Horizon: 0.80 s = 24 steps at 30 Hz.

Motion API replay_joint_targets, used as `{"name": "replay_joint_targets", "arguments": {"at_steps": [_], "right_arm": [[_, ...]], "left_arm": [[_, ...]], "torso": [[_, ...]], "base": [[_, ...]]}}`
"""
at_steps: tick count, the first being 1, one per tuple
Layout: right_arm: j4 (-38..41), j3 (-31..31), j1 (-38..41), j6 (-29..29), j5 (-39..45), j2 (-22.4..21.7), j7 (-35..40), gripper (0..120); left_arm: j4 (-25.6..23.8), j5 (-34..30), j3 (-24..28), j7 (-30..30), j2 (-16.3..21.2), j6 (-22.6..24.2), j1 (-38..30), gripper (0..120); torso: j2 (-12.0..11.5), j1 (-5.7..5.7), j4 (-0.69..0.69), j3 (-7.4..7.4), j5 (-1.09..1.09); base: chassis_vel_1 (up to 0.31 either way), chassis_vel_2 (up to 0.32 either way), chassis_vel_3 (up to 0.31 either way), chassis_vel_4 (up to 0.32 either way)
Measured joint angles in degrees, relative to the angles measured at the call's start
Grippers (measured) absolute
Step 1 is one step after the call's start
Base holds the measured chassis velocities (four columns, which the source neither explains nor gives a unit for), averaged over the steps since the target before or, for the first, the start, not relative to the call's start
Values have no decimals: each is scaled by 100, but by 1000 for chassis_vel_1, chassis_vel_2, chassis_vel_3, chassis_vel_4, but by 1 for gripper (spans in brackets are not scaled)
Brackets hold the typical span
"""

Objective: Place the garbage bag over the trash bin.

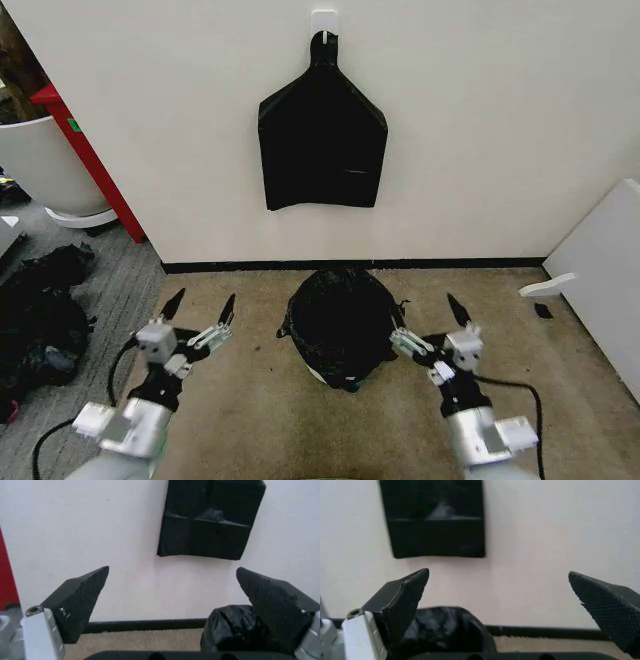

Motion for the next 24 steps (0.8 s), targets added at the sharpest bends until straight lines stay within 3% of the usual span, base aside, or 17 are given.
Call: {"name": "replay_joint_targets", "arguments": {"at_steps": [7, 24], "right_arm": [[124, 167, -392, 209, 289, 84, 73, 100], [204, 277, -809, 540, 268, 135, 189, 100]], "left_arm": [[-250, 278, 36, -32, -228, -213, 535, 100], [-630, 510, 274, -299, -417, -44, 942, 100]], "torso": [[0, 0, 1, 1, 0], [0, 0, 0, 1, 1]], "base": [[0, 0, 0, 0], [0, 0, 0, 0]]}}
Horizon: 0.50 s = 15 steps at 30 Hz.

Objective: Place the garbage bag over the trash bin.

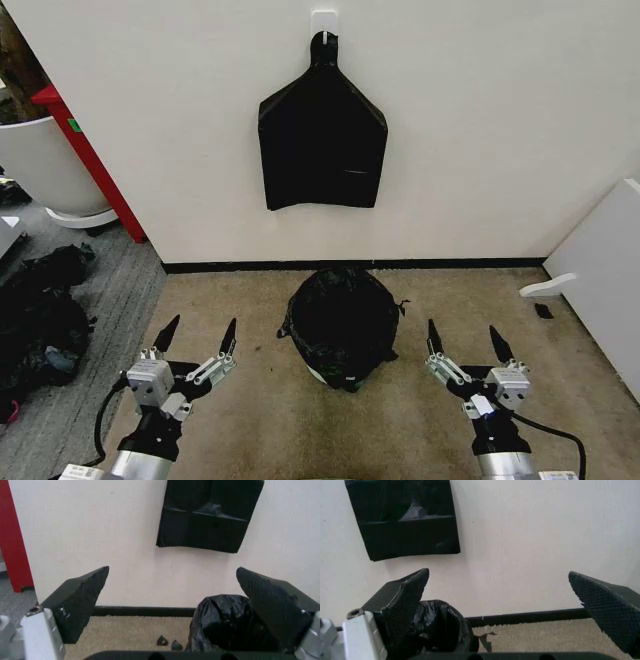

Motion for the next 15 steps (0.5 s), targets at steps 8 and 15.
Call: {"name": "replay_joint_targets", "arguments": {"at_steps": [8, 15], "right_arm": [[5, -2, 10, 0, -1, -8, 7, 100], [6, -5, 17, -5, 1, -11, 11, 100]], "left_arm": [[2, 0, 4, -5, 1, 7, -10, 100], [9, -5, 6, -6, 4, 10, -16, 100]], "torso": [[0, 0, 0, 0, 0], [0, 0, 0, 0, 0]], "base": [[0, 0, 0, 0], [0, 0, 0, 0]]}}
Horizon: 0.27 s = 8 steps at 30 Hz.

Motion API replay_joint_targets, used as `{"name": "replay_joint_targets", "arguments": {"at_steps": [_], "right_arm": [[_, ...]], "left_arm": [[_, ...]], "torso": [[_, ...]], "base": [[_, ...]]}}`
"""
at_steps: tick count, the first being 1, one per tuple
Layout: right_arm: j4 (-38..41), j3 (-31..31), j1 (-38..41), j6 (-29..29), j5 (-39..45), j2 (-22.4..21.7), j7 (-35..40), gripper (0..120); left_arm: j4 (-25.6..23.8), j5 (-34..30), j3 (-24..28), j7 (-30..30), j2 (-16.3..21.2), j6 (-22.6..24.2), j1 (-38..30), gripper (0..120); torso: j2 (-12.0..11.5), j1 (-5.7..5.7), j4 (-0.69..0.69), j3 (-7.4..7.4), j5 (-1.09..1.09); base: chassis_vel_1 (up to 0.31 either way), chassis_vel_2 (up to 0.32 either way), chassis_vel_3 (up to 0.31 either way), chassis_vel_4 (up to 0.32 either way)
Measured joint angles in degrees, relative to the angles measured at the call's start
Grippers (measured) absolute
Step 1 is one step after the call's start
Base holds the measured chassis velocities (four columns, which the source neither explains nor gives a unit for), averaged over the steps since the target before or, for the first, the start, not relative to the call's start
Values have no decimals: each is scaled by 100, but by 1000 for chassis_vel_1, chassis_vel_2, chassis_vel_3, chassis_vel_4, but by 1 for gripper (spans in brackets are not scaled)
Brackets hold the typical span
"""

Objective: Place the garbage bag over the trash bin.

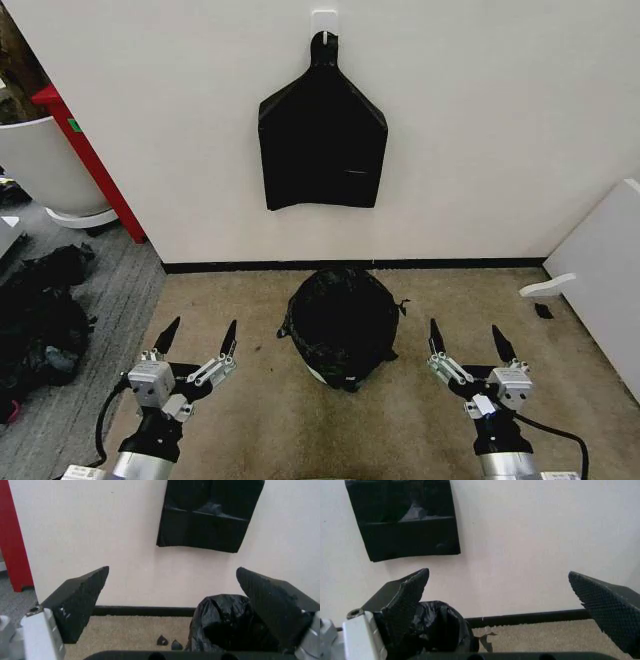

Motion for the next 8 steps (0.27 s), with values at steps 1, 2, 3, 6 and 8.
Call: {"name": "replay_joint_targets", "arguments": {"at_steps": [1, 2, 3, 6, 8], "right_arm": [[0, 0, 1, -1, 1, -1, 0, 100], [0, -1, 1, -2, 1, -1, 1, 100], [0, -1, 2, -3, 1, -1, 1, 100], [1, -2, 3, -5, 2, -2, 1, 100], [0, -4, 5, -7, 3, -3, 2, 100]], "left_arm": [[1, -1, 0, 0, 0, 0, -1, 100], [2, -2, 0, 0, 1, 1, -2, 100], [3, -2, 0, 0, 1, 1, -2, 100], [4, -4, 0, 0, 2, 2, -3, 100], [5, -6, 0, 0, 3, 4, -5, 100]], "torso": [[0, 0, 0, 0, 0], [0, 0, 0, 0, 0], [0, 0, 0, 0, 0], [0, 0, 0, 0, 0], [0, 0, 0, 0, 0]], "base": [[0, 0, 0, 0], [0, 0, 0, 0], [0, 0, 0, 0], [0, 0, 0, 0], [0, 0, 0, 0]]}}
